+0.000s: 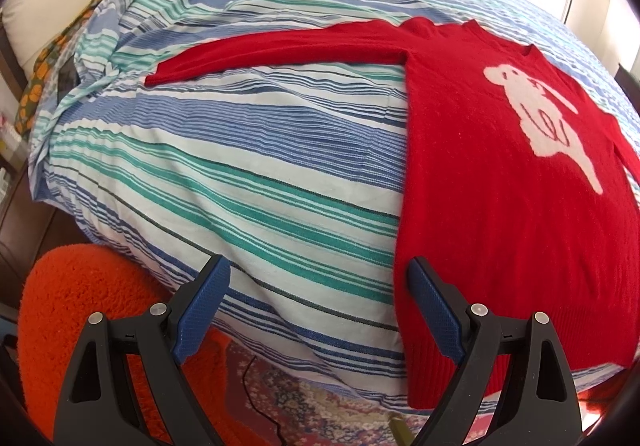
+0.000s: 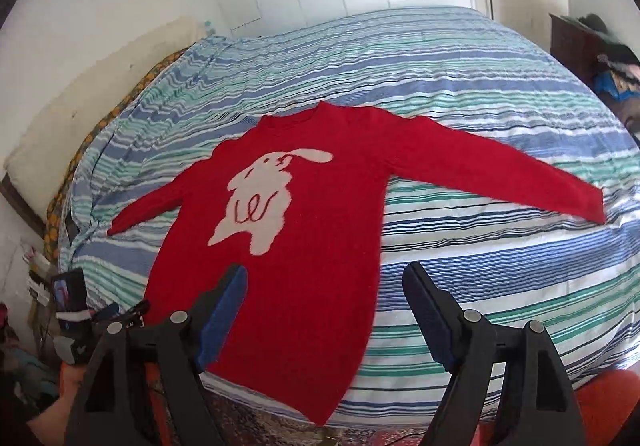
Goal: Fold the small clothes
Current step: 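Grasp the straightened sleeve cuff with the right tool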
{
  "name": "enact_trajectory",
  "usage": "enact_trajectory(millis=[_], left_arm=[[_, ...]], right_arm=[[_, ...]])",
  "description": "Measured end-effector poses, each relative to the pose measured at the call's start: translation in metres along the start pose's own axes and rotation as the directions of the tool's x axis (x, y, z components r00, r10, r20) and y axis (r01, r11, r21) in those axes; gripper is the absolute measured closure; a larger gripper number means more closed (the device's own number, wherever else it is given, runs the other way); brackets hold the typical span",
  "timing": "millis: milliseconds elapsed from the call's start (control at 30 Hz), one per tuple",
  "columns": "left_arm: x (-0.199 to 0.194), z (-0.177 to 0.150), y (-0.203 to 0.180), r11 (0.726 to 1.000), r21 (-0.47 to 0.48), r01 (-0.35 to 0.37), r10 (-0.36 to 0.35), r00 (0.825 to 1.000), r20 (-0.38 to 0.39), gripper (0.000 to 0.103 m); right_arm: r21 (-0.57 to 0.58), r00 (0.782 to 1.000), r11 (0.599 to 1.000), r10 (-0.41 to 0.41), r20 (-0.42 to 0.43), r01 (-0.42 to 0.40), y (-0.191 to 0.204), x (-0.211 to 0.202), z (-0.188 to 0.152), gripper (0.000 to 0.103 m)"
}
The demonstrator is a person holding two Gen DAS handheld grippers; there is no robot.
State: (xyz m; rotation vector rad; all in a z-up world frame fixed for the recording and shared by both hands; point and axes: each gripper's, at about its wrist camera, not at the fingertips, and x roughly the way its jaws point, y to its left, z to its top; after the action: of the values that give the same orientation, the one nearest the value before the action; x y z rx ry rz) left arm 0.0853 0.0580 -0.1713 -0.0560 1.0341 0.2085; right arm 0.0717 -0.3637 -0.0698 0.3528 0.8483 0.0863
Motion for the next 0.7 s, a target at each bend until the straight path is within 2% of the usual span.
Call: enact_trajectory(millis=[33,67,133,200,300,333,367,433,500,567,600,633,700], left_arm=[[0.0,0.0,0.001,1.0,-0.006,0.0,0.0,1.0,0.0,0.012],[0.0,0.0,0.003,1.0,-0.011,-0.001,0.001,1.0,-0.001,0.012],[0.002,0.0,0.004,1.0,-0.021,-0.003,0.003,1.0,-0.005,0.012],[0.004,0.0,0.005,1.0,-0.028,-0.005,0.005,1.0,-0.013,0.012],[0.006,0.0,0.002,1.0,-0.024,-0.01,0.009,1.0,-0.024,0.012],[0.007,0.0,0.001,1.0,-0.02,-0.014,0.014,1.0,-0.025,0.012],[0.008,0.0,-0.001,1.0,-0.014,-0.02,0.019,0.999,-0.026,0.012],[0.01,0.0,-0.003,1.0,-0.003,-0.028,0.028,0.999,-0.031,0.012],[0.012,0.0,-0.006,0.999,0.004,-0.038,0.039,0.999,-0.036,0.012],[0.014,0.0,-0.007,0.999,0.003,-0.044,0.044,0.998,-0.042,0.012],[0.014,-0.001,-0.007,0.999,0.0,-0.044,0.044,0.998,-0.043,0.011],[0.015,-0.001,-0.006,0.999,-0.004,-0.044,0.044,0.998,-0.045,0.011],[0.017,-0.001,-0.006,0.999,-0.009,-0.042,0.042,0.998,-0.054,0.01]], right_arm=[[0.128,1.0,0.992,0.004,0.026,-0.007,-0.039,0.005,0.009,0.024],[0.26,0.999,0.966,0.003,0.051,-0.016,-0.08,0.008,0.015,0.024],[0.497,0.995,0.867,-0.03,0.098,-0.023,-0.16,0.01,0.022,0.024],[0.637,0.988,0.77,-0.068,0.138,-0.036,-0.222,0.007,0.022,0.024],[0.748,0.975,0.652,-0.059,0.213,-0.125,-0.283,0.004,0.02,0.028],[0.762,0.967,0.634,-0.087,0.238,-0.131,-0.296,0.0,0.021,0.028],[0.762,0.961,0.637,-0.118,0.25,-0.12,-0.305,-0.005,0.025,0.028],[0.743,0.96,0.665,-0.152,0.234,-0.076,-0.318,-0.005,0.036,0.028],[0.742,0.978,0.671,-0.144,0.151,-0.016,-0.326,0.007,0.039,0.028],[0.782,0.988,0.622,-0.142,0.055,0.046,-0.327,0.019,0.029,0.028],[0.809,0.991,0.586,-0.125,0.039,0.042,-0.323,0.022,0.021,0.029],[0.825,0.993,0.565,-0.102,0.06,0.008,-0.317,0.023,0.015,0.029],[0.817,0.995,0.575,-0.043,0.092,-0.051,-0.305,0.028,0.013,0.029]])
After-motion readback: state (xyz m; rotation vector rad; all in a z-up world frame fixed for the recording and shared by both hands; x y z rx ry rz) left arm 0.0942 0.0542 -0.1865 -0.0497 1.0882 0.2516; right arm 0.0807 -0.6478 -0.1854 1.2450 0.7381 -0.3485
